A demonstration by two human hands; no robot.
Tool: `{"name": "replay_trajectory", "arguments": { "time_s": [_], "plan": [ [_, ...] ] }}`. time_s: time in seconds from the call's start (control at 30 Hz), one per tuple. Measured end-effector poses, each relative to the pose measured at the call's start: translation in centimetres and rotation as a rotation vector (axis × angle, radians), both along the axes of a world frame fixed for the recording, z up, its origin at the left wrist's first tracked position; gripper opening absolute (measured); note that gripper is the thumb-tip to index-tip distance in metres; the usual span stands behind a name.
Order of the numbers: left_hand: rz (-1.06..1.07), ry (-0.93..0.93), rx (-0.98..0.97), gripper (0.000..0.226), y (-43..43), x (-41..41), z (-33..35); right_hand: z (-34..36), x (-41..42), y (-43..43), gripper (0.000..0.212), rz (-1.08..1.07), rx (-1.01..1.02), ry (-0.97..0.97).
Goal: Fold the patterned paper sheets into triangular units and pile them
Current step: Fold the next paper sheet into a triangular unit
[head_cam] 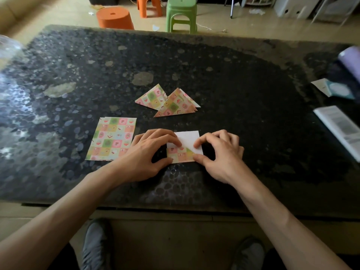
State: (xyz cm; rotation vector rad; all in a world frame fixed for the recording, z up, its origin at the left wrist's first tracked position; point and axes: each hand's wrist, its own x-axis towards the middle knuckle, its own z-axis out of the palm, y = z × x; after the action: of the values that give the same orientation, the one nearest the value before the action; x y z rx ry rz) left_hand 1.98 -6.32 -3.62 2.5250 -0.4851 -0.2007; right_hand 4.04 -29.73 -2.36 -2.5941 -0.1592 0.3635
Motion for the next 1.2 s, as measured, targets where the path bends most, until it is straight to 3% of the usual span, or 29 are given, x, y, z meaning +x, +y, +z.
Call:
{"name": "replay_trajectory", "arguments": {
  "time_s": [0.13, 0.3, 0.5, 0.6, 0.7, 0.83, 1.03, 1.2],
  "plan": [
    [0.000, -0.034, 0.015, 0.040, -0.2, 0.2, 0.1, 0.0, 0.3, -1.1, 0.039, -0.122, 0.257, -0.050],
    [0.006, -0.119, 0.028, 0.038, 0.1, 0.2, -0.3, -0.5, -0.2, -0.3, 0.043, -0.075, 0.253, -0.129],
    [-0.020, -0.135, 0.056, 0.040, 0.0, 0.0, -0.1, -0.8, -0.1, -0.2, 0.037, -0.085, 0.417, -0.135],
    [0.009, -0.197, 0.049, 0.037, -0.4, -0.3, -0.1, -0.4, -0.1, -0.2, 0.046, -0.073, 0.521, -0.112],
    [0.085, -0.319, 0.007, 0.027, -1.6, -1.4, -0.1, -0.2, -0.1, 0.2, 0.033, -0.076, 0.560, -0.089],
    [0.040, -0.418, 0.105, 0.037, -2.6, -2.6, -0.6, -0.1, -0.9, 1.0, 0.020, -0.131, 0.704, 0.063],
    [0.091, -0.509, 0.134, 0.022, -2.3, -2.8, -0.9, -0.2, -1.5, 0.6, 0.021, -0.139, 0.722, 0.098],
    [0.109, -0.495, 0.092, 0.017, -2.4, -2.9, -0.4, 0.3, -1.3, 0.0, 0.030, -0.029, 0.610, 0.043]
  ]
}}
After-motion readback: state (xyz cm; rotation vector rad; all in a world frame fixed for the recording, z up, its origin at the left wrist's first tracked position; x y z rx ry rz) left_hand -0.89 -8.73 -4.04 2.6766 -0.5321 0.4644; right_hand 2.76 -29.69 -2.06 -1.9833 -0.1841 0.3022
